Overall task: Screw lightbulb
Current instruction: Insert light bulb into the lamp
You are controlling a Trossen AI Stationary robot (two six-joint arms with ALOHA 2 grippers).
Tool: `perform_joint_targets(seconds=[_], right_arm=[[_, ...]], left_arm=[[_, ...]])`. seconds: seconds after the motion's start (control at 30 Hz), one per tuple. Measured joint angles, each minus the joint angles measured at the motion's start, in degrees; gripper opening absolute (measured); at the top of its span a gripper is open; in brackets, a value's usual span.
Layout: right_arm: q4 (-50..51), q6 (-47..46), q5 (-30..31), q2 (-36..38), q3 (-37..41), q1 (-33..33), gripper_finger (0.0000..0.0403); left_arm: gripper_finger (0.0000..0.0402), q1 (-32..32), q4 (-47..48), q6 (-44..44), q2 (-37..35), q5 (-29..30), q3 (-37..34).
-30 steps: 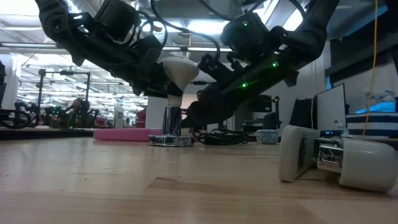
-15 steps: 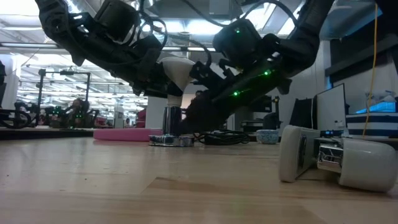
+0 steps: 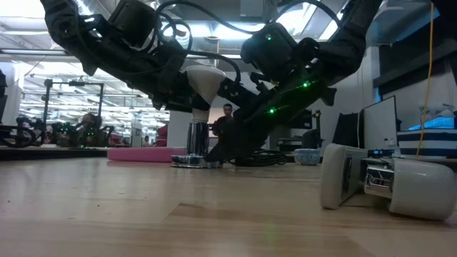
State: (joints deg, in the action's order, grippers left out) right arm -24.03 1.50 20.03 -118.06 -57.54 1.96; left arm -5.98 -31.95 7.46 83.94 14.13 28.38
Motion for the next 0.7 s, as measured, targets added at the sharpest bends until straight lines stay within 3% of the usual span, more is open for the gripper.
perform_joint_targets(seconds=[0.23, 0.7], right_arm=[[0.8, -2.95, 5.38, 0.0, 0.11, -0.28, 0.0138], [1.63, -6.19, 10.06, -0.2, 0.33, -2.41, 0.0138]], left_arm=[[0.0166, -0.04, 0.01, -0.19, 0.01, 0.7, 0.0], [0.0166, -0.03, 0.05, -0.15, -0.04, 0.06, -0.02]])
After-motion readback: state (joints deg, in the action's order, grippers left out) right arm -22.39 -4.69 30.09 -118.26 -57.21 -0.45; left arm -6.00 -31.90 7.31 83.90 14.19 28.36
